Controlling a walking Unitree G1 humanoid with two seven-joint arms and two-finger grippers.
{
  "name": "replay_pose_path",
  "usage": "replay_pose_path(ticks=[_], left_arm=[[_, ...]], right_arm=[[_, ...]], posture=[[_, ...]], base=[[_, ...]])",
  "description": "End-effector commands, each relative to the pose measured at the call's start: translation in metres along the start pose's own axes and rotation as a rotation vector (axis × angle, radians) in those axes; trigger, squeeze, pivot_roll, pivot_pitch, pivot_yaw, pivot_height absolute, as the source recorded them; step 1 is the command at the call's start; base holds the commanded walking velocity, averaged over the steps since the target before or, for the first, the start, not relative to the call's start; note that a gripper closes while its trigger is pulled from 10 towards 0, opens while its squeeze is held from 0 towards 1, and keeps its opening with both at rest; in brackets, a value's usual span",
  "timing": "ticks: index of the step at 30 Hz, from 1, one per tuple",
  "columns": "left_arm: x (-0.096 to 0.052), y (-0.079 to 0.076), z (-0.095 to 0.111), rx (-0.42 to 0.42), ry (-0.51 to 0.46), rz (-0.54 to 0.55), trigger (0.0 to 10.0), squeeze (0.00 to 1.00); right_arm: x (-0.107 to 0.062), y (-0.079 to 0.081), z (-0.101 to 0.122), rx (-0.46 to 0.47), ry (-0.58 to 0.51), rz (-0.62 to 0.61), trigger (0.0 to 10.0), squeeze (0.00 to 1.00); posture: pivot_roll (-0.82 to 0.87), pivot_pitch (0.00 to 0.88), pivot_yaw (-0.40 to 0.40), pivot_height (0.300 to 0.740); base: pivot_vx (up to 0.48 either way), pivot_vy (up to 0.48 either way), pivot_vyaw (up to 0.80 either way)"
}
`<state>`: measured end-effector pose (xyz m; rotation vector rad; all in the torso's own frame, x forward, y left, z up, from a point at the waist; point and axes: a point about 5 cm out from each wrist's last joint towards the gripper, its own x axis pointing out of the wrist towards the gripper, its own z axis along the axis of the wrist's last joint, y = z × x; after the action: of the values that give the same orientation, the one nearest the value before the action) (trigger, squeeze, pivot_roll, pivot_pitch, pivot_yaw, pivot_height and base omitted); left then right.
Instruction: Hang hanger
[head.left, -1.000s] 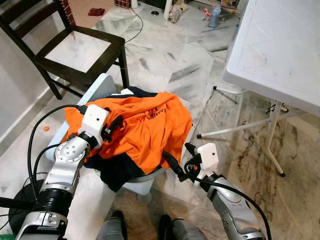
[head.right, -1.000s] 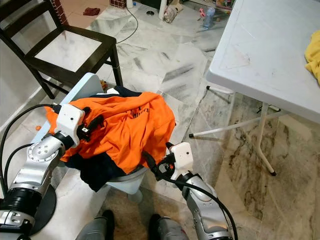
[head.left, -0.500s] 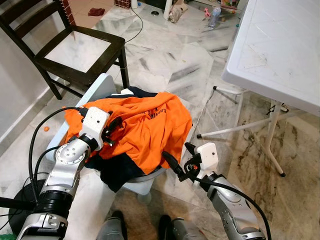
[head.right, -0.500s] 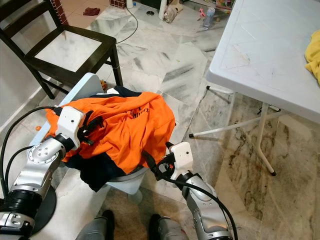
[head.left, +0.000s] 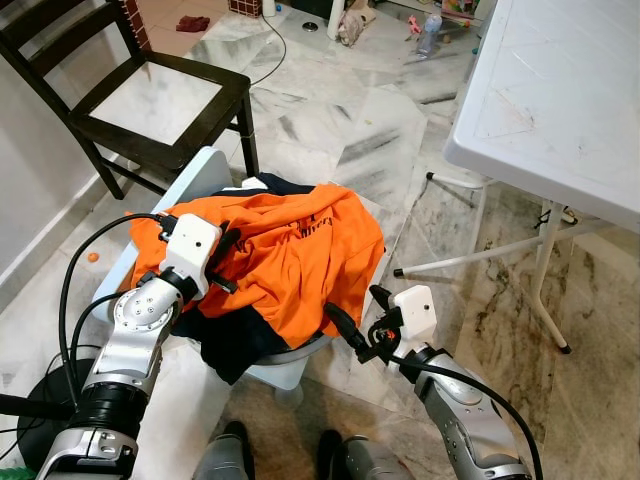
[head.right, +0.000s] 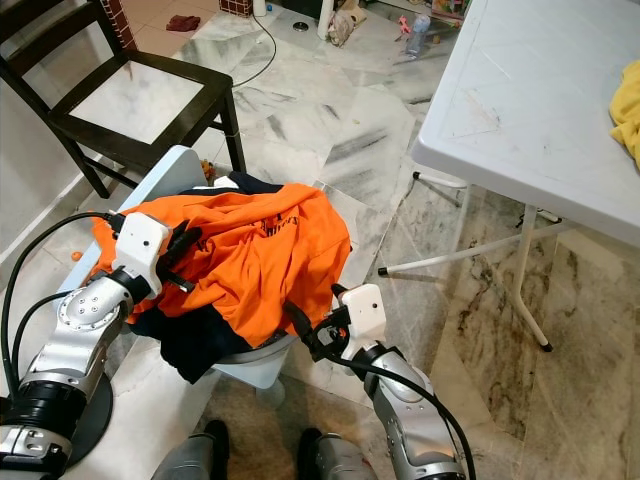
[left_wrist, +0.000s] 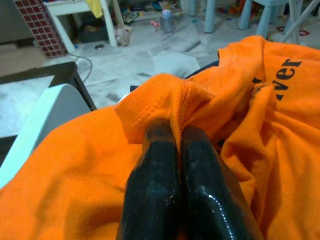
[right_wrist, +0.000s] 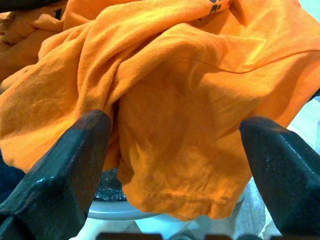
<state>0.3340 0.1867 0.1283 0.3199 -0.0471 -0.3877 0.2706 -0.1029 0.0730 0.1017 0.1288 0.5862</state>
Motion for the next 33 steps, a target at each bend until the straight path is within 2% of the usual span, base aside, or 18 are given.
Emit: replay_pose_path(ticks=[1, 2, 3, 5, 6, 9, 11, 12, 16, 18, 19, 20, 21, 24, 27, 30, 33], left_arm=[[-0.002, -0.006, 0.0, 0.019, -0.022, 0.0, 0.0, 0.0], [-0.002, -0.007, 0.003, 0.032, -0.044, 0.007, 0.0, 0.0], [-0.003, -0.009, 0.01, 0.081, -0.084, 0.014, 0.0, 0.0], [-0.003, -0.01, 0.014, 0.109, -0.101, 0.015, 0.0, 0.0], [0.001, -0.014, 0.041, 0.186, -0.204, 0.013, 0.0, 0.0], [0.004, -0.019, 0.074, 0.216, -0.334, 0.019, 0.0, 0.0], [0.004, -0.021, 0.08, 0.225, -0.357, 0.017, 0.0, 0.0], [0.003, -0.025, 0.091, 0.25, -0.41, 0.024, 0.0, 0.0], [0.0, -0.029, 0.102, 0.281, -0.467, 0.048, 0.0, 0.0], [-0.008, -0.035, 0.105, 0.371, -0.514, 0.059, 0.0, 0.0], [-0.017, -0.043, 0.104, 0.441, -0.545, 0.057, 0.0, 0.0], [-0.021, -0.046, 0.098, 0.438, -0.536, 0.055, 0.0, 0.0], [-0.026, -0.051, 0.084, 0.388, -0.49, 0.049, 0.0, 0.0], [-0.034, -0.058, 0.064, 0.316, -0.413, 0.031, 0.0, 0.0], [-0.053, -0.063, 0.026, 0.182, -0.242, 0.057, 0.0, 0.0], [-0.072, -0.067, -0.006, 0.167, -0.116, 0.065, 0.0, 0.0], [-0.08, -0.07, -0.024, 0.112, -0.026, 0.087, 0.0, 0.0]], right_arm=[[-0.004, -0.001, -0.005, 0.003, 0.02, -0.006, 10.0, 0.0], [-0.004, -0.001, -0.006, 0.004, 0.021, -0.006, 10.0, 0.0], [-0.004, -0.001, -0.006, 0.004, 0.022, -0.005, 10.0, 0.0], [-0.004, -0.001, -0.006, 0.004, 0.022, -0.005, 10.0, 0.0], [-0.003, -0.002, -0.005, 0.002, 0.019, -0.008, 10.0, 0.0], [-0.002, -0.004, -0.004, -0.003, 0.014, -0.016, 10.0, 0.0], [-0.002, -0.004, -0.004, -0.004, 0.014, -0.018, 10.0, 0.0], [0.0, -0.003, -0.003, -0.007, 0.01, -0.018, 10.0, 0.0], [0.001, -0.003, -0.002, -0.009, 0.002, -0.023, 10.0, 0.0], [0.002, -0.005, -0.001, -0.01, -0.003, -0.035, 10.0, 0.0], [0.002, -0.006, -0.001, -0.01, -0.006, -0.043, 10.0, 0.0], [0.003, -0.006, -0.001, -0.01, -0.006, -0.044, 10.0, 0.0], [0.003, -0.006, -0.001, -0.012, -0.005, -0.044, 10.0, 0.0], [0.003, -0.007, 0.0, -0.013, -0.006, -0.043, 10.0, 0.0], [0.003, -0.008, -0.001, -0.018, 0.0, -0.042, 10.0, 0.0], [0.002, -0.009, -0.002, -0.021, 0.011, -0.035, 10.0, 0.0], [0.003, -0.009, -0.003, -0.024, 0.019, -0.023, 10.0, 0.0]], posture=[[0.11, 0.262, -0.093, 0.74], [0.11, 0.262, -0.093, 0.74], [0.11, 0.262, -0.095, 0.74], [0.11, 0.262, -0.095, 0.74], [0.12, 0.264, -0.1, 0.74], [0.12, 0.264, -0.1, 0.74], [0.12, 0.263, -0.101, 0.74], [0.13, 0.262, -0.102, 0.74], [0.13, 0.262, -0.102, 0.74], [0.14, 0.26, -0.102, 0.74], [0.14, 0.259, -0.103, 0.74], [0.14, 0.259, -0.104, 0.74], [0.14, 0.259, -0.104, 0.74], [0.14, 0.261, -0.108, 0.74], [0.15, 0.266, -0.12, 0.74], [0.16, 0.271, -0.131, 0.74], [0.17, 0.272, -0.139, 0.74]], base=[[0.0, 0.0, 0.0], [0.0, 0.0, 0.0], [0.0, 0.0, 0.0], [0.0, 0.0, 0.0], [0.0, 0.0, 0.0], [0.0, 0.0, 0.0], [0.0, 0.0, 0.0], [0.0, 0.0, 0.0], [0.0, 0.0, 0.0], [0.0, 0.0, 0.0], [0.0, 0.0, 0.0], [0.0, 0.0, 0.0], [0.0, 0.0, 0.0], [0.0, 0.0, 0.0], [0.0, 0.0, 0.0], [0.0, 0.0, 0.0], [0.0, 0.0, 0.0]])
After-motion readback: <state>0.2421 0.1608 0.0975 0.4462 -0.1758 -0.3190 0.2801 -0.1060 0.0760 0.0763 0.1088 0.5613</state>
